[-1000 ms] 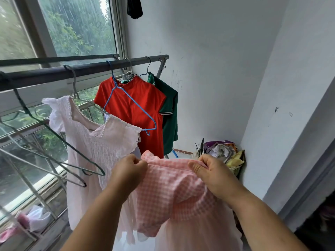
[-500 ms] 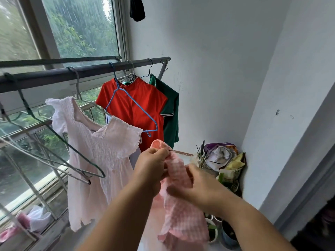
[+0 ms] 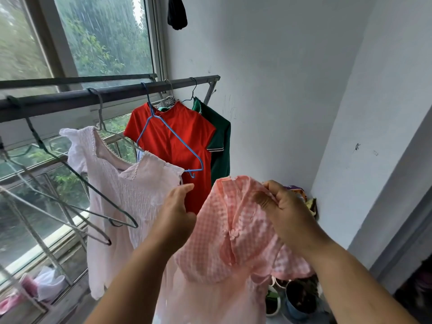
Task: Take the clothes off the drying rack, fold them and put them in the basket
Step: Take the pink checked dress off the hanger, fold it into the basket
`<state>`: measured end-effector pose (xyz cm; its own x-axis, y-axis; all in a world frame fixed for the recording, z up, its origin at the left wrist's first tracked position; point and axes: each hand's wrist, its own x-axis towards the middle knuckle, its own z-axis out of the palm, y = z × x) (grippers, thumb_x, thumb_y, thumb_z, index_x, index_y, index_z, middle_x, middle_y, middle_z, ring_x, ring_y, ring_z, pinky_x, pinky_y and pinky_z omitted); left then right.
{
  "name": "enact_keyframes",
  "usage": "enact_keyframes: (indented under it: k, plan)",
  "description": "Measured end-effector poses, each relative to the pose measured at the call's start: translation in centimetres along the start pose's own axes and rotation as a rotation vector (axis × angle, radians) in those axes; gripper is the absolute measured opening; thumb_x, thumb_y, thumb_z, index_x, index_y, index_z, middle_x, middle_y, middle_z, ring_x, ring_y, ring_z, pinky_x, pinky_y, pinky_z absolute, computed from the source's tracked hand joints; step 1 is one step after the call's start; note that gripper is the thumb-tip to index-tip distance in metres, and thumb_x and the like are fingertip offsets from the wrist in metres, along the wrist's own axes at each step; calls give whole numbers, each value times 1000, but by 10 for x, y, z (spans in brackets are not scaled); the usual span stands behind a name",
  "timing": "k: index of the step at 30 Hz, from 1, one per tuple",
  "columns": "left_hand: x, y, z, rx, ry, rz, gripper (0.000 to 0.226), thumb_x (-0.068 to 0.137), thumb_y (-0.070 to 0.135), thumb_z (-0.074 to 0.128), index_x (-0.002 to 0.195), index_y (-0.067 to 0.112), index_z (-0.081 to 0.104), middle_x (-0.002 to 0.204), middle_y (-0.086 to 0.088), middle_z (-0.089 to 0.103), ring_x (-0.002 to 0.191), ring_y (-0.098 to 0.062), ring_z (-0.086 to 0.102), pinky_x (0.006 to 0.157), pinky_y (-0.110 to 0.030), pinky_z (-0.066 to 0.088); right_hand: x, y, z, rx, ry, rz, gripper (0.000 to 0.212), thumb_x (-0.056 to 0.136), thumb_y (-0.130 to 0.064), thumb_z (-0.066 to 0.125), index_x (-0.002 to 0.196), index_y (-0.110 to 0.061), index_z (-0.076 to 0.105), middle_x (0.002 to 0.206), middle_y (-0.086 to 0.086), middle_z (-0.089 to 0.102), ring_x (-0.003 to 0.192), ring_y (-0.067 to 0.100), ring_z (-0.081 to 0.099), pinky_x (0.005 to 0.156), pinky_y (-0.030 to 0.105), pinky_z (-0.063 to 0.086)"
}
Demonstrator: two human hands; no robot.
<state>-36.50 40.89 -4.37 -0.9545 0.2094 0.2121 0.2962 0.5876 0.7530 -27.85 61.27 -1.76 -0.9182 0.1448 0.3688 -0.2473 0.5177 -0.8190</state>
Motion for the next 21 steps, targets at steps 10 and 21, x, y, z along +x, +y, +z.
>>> enact_keyframes:
  k: [10,21]
  plan:
    - [-2,1,12,-295,-466,1,25,87,13,70,106,27,66,98,9,73,92,-3,68,91,-30,55,7,-7,-31,55,-160,3,24,88,-46,55,75,-28,63,59,-16,49,55,1,43,55,16,38]
    - [16,29,-2,-375,-604,171,40,65,36,85,93,11,71,87,-16,71,80,-20,68,77,-38,56,-4,30,-73,-165,74,154,31,74,-61,64,74,-30,60,69,-17,65,63,-4,54,61,13,41]
